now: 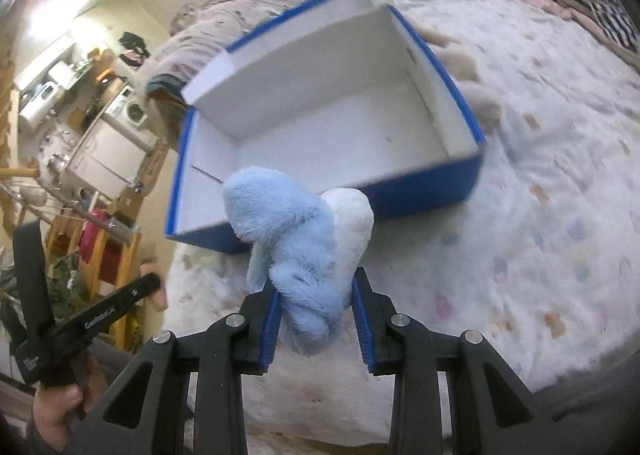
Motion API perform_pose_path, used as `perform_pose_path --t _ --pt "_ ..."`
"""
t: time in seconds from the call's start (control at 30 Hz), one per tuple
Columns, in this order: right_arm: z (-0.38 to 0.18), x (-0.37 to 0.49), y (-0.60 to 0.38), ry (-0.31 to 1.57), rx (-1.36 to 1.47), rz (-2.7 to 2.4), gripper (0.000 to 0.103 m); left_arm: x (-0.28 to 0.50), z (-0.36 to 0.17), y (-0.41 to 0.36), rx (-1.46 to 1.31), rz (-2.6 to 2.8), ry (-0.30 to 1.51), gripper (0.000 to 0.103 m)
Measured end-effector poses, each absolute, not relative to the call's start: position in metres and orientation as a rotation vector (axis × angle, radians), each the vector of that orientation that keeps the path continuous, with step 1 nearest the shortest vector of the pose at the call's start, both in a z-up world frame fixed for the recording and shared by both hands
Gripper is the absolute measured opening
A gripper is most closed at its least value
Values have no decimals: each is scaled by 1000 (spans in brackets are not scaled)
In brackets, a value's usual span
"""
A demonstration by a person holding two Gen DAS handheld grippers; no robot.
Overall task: Organize soft objects
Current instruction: 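Carry both items into the box and open both tools to drop them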
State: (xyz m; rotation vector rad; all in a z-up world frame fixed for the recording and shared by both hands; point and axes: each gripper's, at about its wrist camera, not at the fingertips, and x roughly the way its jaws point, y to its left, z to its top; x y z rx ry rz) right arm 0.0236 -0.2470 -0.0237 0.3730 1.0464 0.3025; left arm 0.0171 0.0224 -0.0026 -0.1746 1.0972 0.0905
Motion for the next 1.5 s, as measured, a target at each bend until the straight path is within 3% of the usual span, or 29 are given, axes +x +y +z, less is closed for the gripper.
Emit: perform_pose_path --t 0.43,0.83,1.2,1.5 --pt "3 110 -239 1018 335 369 35 109 53 -9 -96 -52 1003 5" --pt "-74 160 -232 1156 370 332 35 178 -33 -23 -179 -169 1145 5" --pt "-87 166 -222 1201 315 355 36 181 -49 -51 -133 -203 1168 7" --pt "-83 165 -228 1189 332 342 55 184 -55 -58 -109 -199 1187 21"
